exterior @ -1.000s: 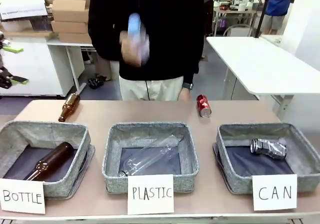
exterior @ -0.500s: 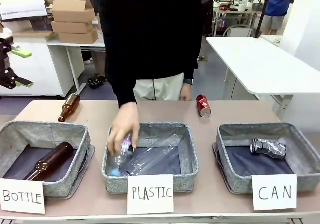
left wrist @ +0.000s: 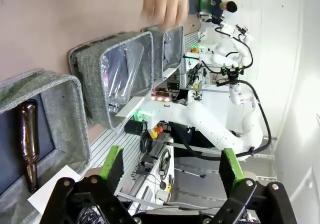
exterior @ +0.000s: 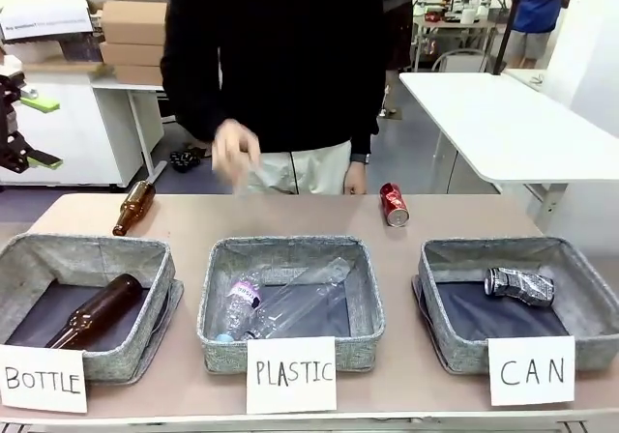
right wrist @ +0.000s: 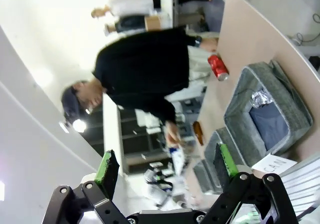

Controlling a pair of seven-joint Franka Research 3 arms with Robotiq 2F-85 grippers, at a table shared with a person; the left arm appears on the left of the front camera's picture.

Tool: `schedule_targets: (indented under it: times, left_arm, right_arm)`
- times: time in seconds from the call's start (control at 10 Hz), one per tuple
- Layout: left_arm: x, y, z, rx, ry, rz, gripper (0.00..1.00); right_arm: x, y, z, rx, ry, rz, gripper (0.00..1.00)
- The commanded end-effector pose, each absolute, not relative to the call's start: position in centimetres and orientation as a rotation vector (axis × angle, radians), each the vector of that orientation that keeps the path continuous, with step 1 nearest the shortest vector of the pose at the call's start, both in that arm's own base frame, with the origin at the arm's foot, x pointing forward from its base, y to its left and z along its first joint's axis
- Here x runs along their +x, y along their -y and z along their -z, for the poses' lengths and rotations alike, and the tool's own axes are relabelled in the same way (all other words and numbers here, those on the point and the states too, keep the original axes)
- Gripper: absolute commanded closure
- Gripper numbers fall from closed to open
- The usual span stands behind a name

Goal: Sort the can waste into the basket.
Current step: Pick up the can waste from the table and place it in the right Fabric basket.

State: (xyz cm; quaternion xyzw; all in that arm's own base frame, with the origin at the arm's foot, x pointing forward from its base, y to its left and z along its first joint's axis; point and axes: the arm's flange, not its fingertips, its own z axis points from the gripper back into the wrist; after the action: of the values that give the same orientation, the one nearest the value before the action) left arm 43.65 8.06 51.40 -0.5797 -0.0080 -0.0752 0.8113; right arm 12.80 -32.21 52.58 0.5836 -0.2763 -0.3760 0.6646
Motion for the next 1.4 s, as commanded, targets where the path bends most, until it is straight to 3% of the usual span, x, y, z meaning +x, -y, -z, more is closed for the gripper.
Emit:
schedule_targets:
  times: [0.0, 0.2, 0.5, 0.7, 1.1, 1.3]
  left_arm:
    - [43.5, -8.1, -51.8, -1.227, 0.014, 0.157, 0.0]
    - [43.5, -8.1, -51.8, -1.227, 0.014, 0.157, 0.0]
    - [43.5, -8.1, -51.8, -1.227, 0.014, 0.157, 0.0]
    - [43.5, -8.1, -51.8, -1.227, 0.014, 0.157, 0.0]
    - [43.5, -8.1, -51.8, -1.227, 0.014, 0.157, 0.0]
    - [43.5, -8.1, -51.8, -1.227, 0.014, 0.157, 0.0]
  right_arm:
    - [19.8, 22.3, -54.9, 1.139, 0.671, 0.458, 0.0]
    - [27.0, 13.1, -55.4, 0.979, 0.646, 0.216, 0.0]
    - [31.1, 2.2, -54.3, 0.799, 0.704, -0.085, 0.0]
    - [29.2, 1.7, -54.5, 0.784, 0.621, -0.127, 0.0]
    - [30.8, -0.6, -55.6, 0.759, 0.632, -0.128, 0.0]
    - [38.3, -3.1, -54.1, 0.767, 0.68, -0.256, 0.0]
